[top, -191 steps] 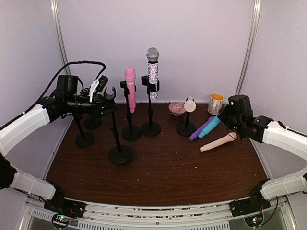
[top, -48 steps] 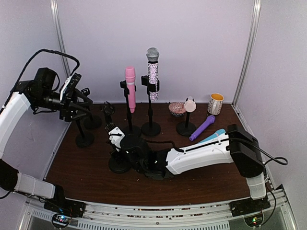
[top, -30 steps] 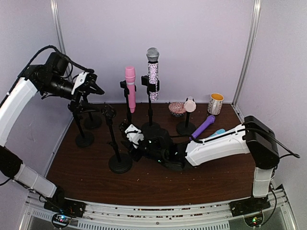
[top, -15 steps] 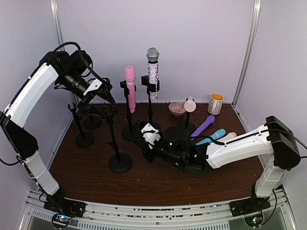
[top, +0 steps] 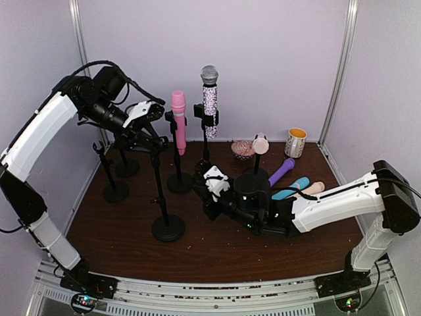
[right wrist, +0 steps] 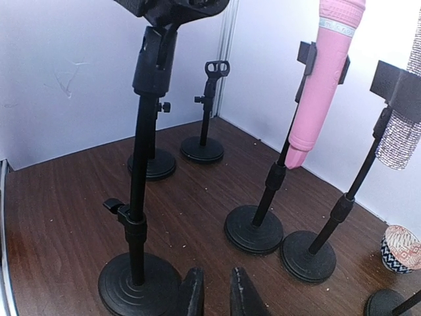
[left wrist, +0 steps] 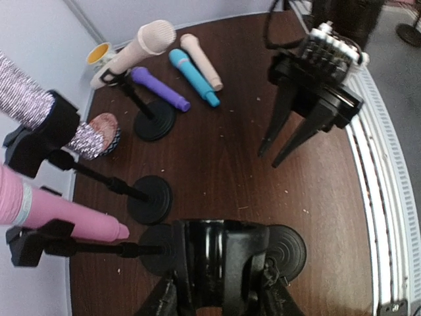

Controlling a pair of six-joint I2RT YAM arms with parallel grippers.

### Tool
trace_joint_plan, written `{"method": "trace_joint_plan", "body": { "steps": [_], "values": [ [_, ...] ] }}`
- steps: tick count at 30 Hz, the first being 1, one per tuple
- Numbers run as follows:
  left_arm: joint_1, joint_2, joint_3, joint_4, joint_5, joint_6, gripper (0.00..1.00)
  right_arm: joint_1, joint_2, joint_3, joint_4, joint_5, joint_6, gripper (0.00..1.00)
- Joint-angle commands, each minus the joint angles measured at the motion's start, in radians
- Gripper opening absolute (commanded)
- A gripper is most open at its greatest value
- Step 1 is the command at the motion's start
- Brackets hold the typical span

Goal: Remove the microphone from the stand
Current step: Adjust the microphone stand at the center of the board.

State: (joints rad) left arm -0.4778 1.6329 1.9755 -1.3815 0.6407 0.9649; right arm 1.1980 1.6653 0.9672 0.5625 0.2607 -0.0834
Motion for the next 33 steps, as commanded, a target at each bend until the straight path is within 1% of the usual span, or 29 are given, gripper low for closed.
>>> {"method": "trace_joint_plan", "body": {
  "steps": [1, 3, 5, 6, 10, 13, 17, 20, 21, 22, 26, 27, 29, 31, 33],
  "values": [
    [-0.031, -0.193, -0.229, 0.475, -0.236, -0.427, 0.34, -0.003, -0.036, -0.027, 0.046, 0.081, 0.0, 0.16],
    [-0.067, -0.249, -0.312, 0.575, -0.389, -0.473, 0.36, -0.004, -0.033, -0.024, 0.048, 0.108, 0.008, 0.17],
    [-0.113, -0.267, -0.345, 0.6, -0.537, -0.511, 0.35, -0.004, -0.028, -0.016, 0.043, 0.139, 0.016, 0.17],
    [-0.132, -0.271, -0.355, 0.613, -0.59, -0.554, 0.35, -0.003, -0.027, -0.012, 0.041, 0.152, 0.023, 0.18],
    [-0.183, -0.277, -0.348, 0.656, -0.746, -0.704, 0.34, -0.004, -0.034, -0.025, 0.055, 0.183, 0.059, 0.2],
    [-0.209, -0.239, -0.281, 0.642, -0.818, -0.817, 0.36, -0.004, -0.038, -0.026, 0.041, 0.186, 0.106, 0.26],
    [-0.217, -0.193, -0.211, 0.63, -0.856, -0.946, 0.47, -0.004, -0.053, -0.014, -0.024, 0.168, 0.228, 0.37],
    [-0.217, -0.179, -0.204, 0.628, -0.869, -0.989, 0.63, -0.004, -0.063, 0.001, -0.088, 0.145, 0.334, 0.44],
    [-0.217, -0.179, -0.21, 0.628, -0.875, -1.002, 0.66, -0.005, -0.063, 0.013, -0.116, 0.139, 0.362, 0.45],
    [-0.215, -0.183, -0.218, 0.626, -0.872, -1.018, 0.69, -0.005, -0.06, 0.03, -0.138, 0.123, 0.389, 0.46],
    [-0.193, -0.213, -0.239, 0.626, -0.831, -1.05, 0.72, -0.016, -0.01, 0.129, -0.225, 0.026, 0.518, 0.47],
    [-0.184, -0.223, -0.245, 0.627, -0.821, -1.047, 0.74, -0.021, 0.023, 0.165, -0.244, -0.017, 0.559, 0.47],
    [-0.148, -0.247, -0.254, 0.617, -0.781, -1.044, 0.86, -0.027, 0.084, 0.252, -0.283, -0.088, 0.629, 0.47],
    [-0.082, -0.27, -0.256, 0.592, -0.693, -1.044, 0.96, -0.04, 0.158, 0.346, -0.32, -0.17, 0.713, 0.47],
    [0.001, -0.285, -0.256, 0.544, -0.621, -1.025, 0.98, -0.058, 0.233, 0.42, -0.316, -0.273, 0.809, 0.46]
  ]
}}
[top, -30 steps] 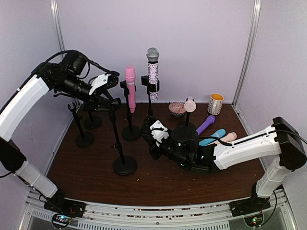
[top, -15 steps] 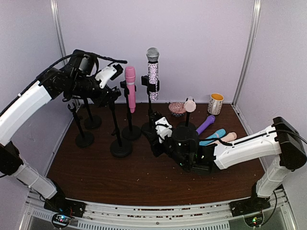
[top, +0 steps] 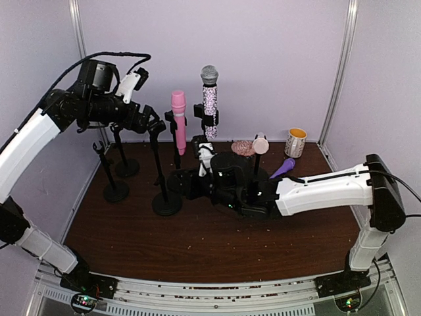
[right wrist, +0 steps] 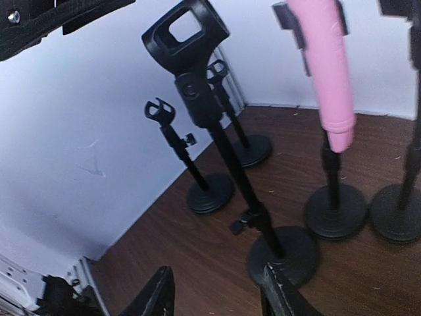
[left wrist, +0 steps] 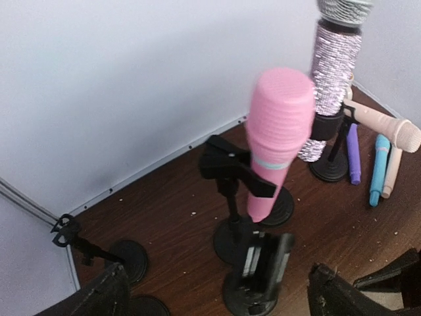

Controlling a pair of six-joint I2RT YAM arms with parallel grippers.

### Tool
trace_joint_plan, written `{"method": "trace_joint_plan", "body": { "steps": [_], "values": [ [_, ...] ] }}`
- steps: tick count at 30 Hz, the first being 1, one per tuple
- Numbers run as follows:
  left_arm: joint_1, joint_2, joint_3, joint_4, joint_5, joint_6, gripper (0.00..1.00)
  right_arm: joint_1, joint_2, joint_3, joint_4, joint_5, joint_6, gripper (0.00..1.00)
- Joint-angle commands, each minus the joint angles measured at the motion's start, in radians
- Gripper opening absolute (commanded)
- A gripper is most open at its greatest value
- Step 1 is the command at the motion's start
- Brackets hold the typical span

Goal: Remove the microphone from the stand
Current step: Adjust the microphone stand at the center of the board, then unscrew the knob on the stand of the microphone stand.

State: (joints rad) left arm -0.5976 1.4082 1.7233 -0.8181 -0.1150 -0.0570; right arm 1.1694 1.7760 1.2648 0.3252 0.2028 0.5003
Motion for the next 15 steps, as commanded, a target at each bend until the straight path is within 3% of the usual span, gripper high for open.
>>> {"method": "trace_joint_plan", "body": {
  "steps": [1, 6, 10, 15],
  "values": [
    [0.155, -0.066, -0.006, -0.043, 0.163, 0.027, 0.98, -0.036, 0.159, 0.162, -0.084, -0.253, 0.271, 0.45],
    [0.266, -0.142, -0.095, -0.067, 0.172, 0.209, 0.98, -0.062, 0.26, 0.284, -0.112, -0.35, 0.443, 0.42],
    [0.299, -0.178, -0.18, -0.059, 0.185, 0.269, 0.98, -0.07, 0.294, 0.328, -0.144, -0.377, 0.566, 0.41],
    [0.313, -0.191, -0.219, -0.071, 0.201, 0.316, 0.98, -0.08, 0.332, 0.321, -0.044, -0.417, 0.735, 0.41]
  ]
}}
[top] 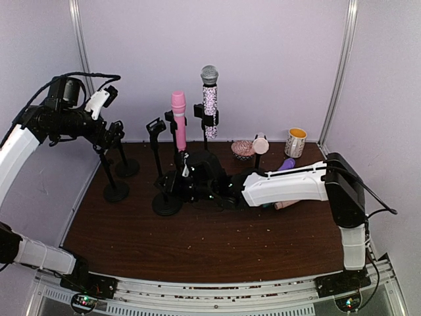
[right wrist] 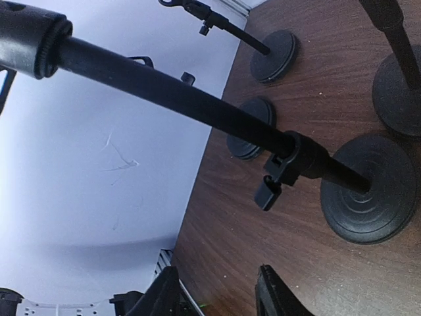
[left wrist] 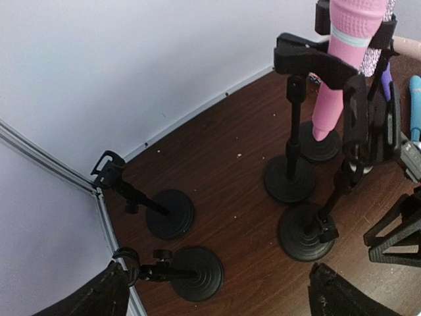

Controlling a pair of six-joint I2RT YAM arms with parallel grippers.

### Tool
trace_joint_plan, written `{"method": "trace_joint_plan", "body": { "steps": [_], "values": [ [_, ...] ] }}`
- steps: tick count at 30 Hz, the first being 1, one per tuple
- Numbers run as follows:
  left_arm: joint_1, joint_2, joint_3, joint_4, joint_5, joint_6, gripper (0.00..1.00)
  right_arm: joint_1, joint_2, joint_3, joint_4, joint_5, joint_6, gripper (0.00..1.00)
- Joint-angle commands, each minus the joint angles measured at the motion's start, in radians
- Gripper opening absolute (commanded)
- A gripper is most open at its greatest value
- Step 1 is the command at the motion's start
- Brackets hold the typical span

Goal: Remove the microphone from the stand
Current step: Unscrew the knob on the stand of the microphone stand.

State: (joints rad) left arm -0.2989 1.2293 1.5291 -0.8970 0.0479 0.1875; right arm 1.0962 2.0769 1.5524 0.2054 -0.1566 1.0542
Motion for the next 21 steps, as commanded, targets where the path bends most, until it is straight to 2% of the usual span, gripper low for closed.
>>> {"method": "trace_joint_plan", "body": {
  "steps": [1, 7, 14, 21],
  "values": [
    [0.017, -0.016, -0.032, 0.008, 0.044, 0.078, 0.98, -0.006, 0.042, 0.045, 0.087, -0.06, 0.206, 0.41],
    [0.021, -0.02, -0.025, -0.039, 0.055, 0.111, 0.98, -0.003, 0.115, 0.103, 0.047, -0.012, 0.332, 0.39],
    [0.025, -0.085, -0.062, -0.001, 0.074, 0.113, 0.98, -0.002, 0.13, 0.138, -0.018, 0.107, 0.351, 0.37],
    [0.025, -0.089, -0.091, 0.007, 0.092, 0.11, 0.98, -0.001, 0.192, 0.226, -0.011, 0.135, 0.365, 0.36]
  ]
}}
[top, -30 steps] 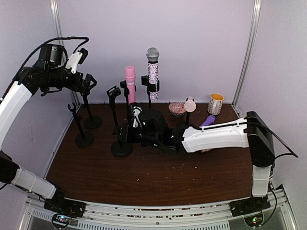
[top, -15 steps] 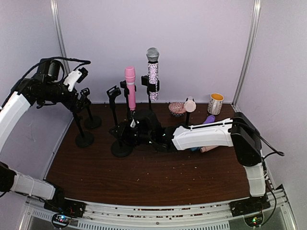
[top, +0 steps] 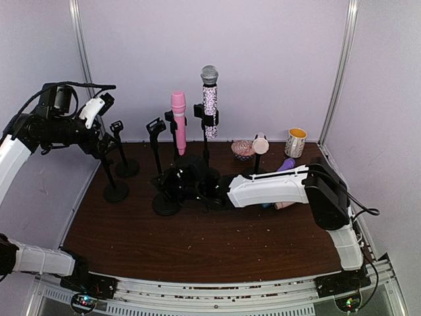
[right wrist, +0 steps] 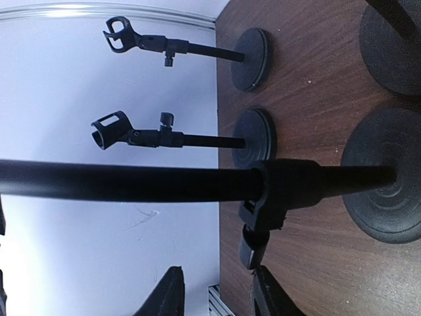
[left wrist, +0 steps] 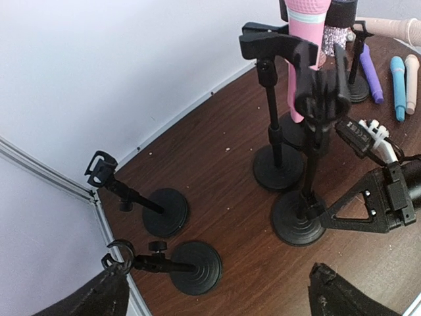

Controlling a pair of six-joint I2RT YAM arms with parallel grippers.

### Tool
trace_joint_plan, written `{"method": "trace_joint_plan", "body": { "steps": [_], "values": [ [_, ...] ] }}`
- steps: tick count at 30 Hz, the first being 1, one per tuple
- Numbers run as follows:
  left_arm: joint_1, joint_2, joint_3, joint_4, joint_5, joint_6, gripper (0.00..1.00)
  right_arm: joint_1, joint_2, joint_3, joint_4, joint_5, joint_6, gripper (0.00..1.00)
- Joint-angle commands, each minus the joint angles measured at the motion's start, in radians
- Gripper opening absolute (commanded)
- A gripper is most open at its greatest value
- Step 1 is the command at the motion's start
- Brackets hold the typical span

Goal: Remove the microphone from the stand
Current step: Unscrew the knob on the stand of the microphone stand.

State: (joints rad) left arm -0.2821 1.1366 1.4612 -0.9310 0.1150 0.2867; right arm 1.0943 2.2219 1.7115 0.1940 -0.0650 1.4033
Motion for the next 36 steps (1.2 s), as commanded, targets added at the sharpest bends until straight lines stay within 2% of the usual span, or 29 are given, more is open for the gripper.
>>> {"method": "trace_joint_plan", "body": {
  "steps": [1, 13, 19, 27, 36],
  "values": [
    [0.008, 0.004, -0.025, 0.042, 0.025, 0.01, 0.98, 0.001, 0.055, 0.08, -0.012, 0.048, 0.014, 0.36],
    [0.008, 0.001, -0.035, 0.072, 0.029, 0.014, 0.98, 0.001, 0.067, 0.097, -0.07, 0.137, 0.036, 0.33],
    [0.008, -0.007, -0.038, 0.079, 0.016, 0.014, 0.98, 0.001, 0.12, 0.193, -0.097, 0.155, 0.045, 0.32],
    [0.008, -0.01, -0.032, 0.088, 0.014, 0.015, 0.98, 0.009, 0.127, 0.202, -0.122, 0.201, 0.051, 0.28],
    [0.008, -0.013, -0.041, 0.093, 0.007, 0.013, 0.98, 0.015, 0.132, 0.21, -0.116, 0.225, 0.08, 0.14]
  ]
}}
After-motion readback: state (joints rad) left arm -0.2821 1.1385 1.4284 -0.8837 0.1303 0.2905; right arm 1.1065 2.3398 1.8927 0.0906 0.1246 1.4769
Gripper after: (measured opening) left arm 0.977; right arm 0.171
